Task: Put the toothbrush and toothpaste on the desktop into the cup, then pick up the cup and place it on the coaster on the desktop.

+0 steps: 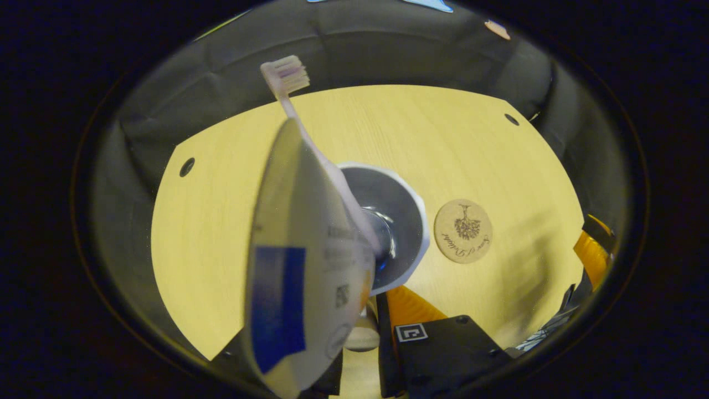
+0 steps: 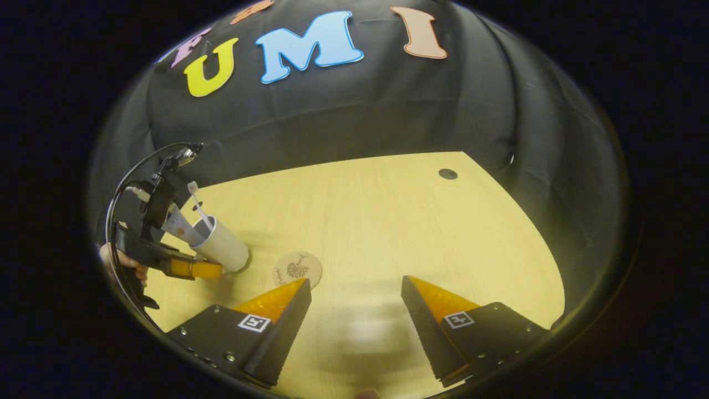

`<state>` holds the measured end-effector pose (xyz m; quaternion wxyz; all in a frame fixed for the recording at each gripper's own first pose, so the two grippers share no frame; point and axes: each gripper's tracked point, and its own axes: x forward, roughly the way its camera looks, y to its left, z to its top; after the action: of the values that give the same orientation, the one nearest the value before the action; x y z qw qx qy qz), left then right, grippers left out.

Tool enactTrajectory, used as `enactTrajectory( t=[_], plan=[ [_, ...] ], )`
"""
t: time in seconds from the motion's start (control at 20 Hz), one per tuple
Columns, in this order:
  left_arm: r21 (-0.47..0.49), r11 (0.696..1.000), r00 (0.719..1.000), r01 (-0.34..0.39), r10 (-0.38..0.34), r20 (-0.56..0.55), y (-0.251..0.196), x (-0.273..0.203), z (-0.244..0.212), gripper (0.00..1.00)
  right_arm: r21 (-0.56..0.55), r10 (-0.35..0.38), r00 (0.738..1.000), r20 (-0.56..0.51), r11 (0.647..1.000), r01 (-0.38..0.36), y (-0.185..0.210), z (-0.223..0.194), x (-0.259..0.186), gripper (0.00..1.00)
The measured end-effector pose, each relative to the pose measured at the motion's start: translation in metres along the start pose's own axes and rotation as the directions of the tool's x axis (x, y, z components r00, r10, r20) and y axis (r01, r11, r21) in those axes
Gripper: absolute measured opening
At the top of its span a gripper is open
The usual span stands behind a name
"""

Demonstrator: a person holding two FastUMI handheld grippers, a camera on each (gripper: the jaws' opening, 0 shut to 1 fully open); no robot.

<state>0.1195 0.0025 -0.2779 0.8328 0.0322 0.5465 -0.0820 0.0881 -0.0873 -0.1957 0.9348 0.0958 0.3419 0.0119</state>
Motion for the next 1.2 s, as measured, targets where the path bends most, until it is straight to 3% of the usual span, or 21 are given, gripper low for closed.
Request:
enactTrajectory(
  t=[0.55,0.8,1.2],
  plan=[
    [0.107,0.992,0.998,0.06,-0.062,0.011,-0.052,0.004,0.013,0.39,0.023,-0.021,1.0,0.014,1.0,0.02,-0.011,-0.001,-0.014,0.98],
    [0.155,0.984,0.996,0.088,-0.089,0.001,-0.052,0.001,0.035,0.39,0.042,-0.038,0.999,0.005,0.998,0.038,-0.024,-0.007,-0.018,0.98],
    [0.176,0.98,0.995,0.095,-0.091,-0.033,-0.072,0.015,0.034,0.39,0.069,-0.048,0.999,-0.003,0.996,0.048,-0.033,-0.009,-0.018,0.98]
  ],
)
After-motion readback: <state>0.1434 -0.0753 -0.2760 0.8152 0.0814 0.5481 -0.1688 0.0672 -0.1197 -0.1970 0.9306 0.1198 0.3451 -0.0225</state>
